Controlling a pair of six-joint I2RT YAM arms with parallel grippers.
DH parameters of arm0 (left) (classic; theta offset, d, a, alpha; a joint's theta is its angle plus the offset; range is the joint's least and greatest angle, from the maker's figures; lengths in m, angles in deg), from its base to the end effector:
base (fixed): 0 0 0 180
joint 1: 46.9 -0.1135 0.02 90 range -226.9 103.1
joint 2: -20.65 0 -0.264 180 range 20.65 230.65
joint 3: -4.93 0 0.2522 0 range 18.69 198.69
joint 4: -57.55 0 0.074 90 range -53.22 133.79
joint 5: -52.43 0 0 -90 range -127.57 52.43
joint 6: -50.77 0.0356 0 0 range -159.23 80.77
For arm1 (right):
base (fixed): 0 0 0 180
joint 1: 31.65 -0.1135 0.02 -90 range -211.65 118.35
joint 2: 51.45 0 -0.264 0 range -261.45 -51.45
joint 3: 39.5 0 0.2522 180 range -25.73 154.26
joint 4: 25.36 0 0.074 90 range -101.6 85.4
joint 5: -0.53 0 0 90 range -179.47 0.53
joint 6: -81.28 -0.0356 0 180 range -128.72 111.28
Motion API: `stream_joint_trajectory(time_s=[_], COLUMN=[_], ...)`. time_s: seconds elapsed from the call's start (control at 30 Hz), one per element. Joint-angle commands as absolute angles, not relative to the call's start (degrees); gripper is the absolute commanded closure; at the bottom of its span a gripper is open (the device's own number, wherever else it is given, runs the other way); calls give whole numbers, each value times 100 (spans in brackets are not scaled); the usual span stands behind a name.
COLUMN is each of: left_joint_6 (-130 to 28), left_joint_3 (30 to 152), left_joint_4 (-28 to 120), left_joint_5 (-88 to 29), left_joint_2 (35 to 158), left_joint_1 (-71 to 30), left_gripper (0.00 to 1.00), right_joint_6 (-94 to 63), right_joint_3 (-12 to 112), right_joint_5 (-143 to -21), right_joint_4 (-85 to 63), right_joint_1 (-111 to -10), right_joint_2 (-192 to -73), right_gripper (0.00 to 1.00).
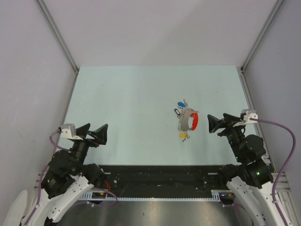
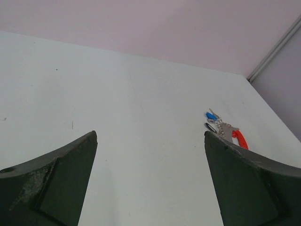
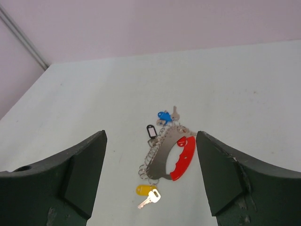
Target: Put the keys on the keyring
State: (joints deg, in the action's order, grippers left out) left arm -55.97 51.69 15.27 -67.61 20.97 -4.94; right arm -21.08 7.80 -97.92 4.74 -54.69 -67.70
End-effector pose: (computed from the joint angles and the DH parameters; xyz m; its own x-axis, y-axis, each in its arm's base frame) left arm 0.0375 -0.0097 0.3053 -0.0081 -0.3280 -0.9446 0.2143 0.9222 -0.3220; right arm 0.0865 0.0311 0.3193 -0.0390 0.2135 -0.9762 -0.2493 0.9439 0.2164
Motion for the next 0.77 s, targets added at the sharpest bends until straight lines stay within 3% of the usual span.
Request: stream_joint_trajectory(time_s=[0.0, 0.23, 0.73], left_joint_6=[-6058, -6095, -5866], left_joint_3=[5482, 5464, 5324], left_joint_4=[1487, 1452, 1663], left_joint_5=[-7184, -7114, -6728], left_joint_2=[1265, 1265, 1265], left_joint_1=[-655, -779, -788], left_gripper=[0, 0, 0], right_joint_6=[-1716, -1698, -2067], right_joint_3=[1065, 1065, 1065], right_joint_5=[-10396, -10854, -11127], right_joint_4=[967, 1169, 1450], right_joint_1=[-5450, -5459, -5652], right_joint_2=[-6254, -5647, -5567], right_gripper=[18, 17, 14])
